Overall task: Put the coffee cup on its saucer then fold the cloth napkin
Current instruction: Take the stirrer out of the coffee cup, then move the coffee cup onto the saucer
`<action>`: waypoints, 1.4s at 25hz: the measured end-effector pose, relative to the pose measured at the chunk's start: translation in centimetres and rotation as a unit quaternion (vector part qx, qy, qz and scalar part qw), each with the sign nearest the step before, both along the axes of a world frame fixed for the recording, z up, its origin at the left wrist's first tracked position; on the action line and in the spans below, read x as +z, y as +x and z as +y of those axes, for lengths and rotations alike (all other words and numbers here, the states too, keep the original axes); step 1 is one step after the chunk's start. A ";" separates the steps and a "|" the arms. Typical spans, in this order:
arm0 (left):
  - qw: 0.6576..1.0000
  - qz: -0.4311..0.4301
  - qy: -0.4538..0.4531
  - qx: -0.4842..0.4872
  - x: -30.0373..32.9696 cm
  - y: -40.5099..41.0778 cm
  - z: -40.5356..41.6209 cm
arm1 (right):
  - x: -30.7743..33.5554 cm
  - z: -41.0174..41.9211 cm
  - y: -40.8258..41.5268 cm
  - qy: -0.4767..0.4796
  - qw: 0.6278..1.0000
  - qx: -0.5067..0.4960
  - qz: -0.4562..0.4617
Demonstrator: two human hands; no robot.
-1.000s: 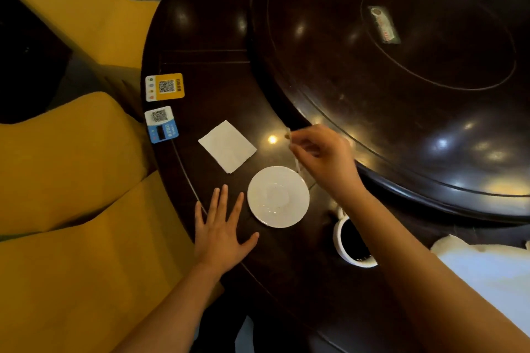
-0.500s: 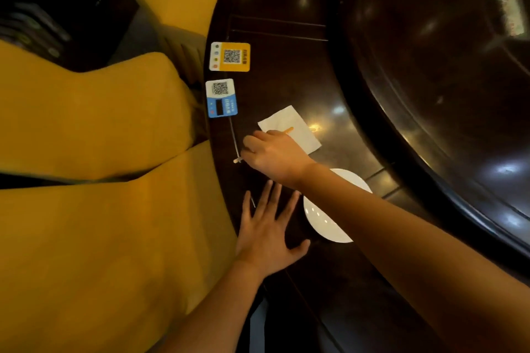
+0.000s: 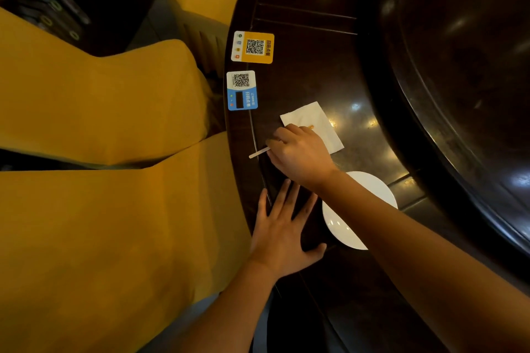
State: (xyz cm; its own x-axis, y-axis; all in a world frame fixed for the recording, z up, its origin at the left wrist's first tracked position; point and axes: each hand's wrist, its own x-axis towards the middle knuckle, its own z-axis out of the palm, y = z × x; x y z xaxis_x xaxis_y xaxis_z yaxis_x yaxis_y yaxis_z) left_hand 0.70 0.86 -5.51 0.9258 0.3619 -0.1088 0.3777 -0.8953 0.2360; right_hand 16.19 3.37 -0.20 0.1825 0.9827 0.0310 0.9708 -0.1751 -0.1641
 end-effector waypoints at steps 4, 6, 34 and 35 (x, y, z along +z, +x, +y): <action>1.000 -0.005 -0.008 0.006 -0.2 0.0 -0.1 | -0.5 -1.6 1.2 -0.030 0.999 -0.014 0.003; 1.000 -0.007 -0.009 0.008 -0.2 0.1 -0.1 | -0.6 -2.1 1.6 -0.033 0.999 -0.025 0.004; 0.993 0.079 0.080 -0.022 1.0 0.0 -0.4 | 5.9 -28.9 -5.6 -0.201 0.843 -0.480 0.136; 0.994 0.077 0.081 -0.022 1.0 0.0 -0.4 | 5.9 -29.0 -5.6 -0.183 0.843 -0.485 0.145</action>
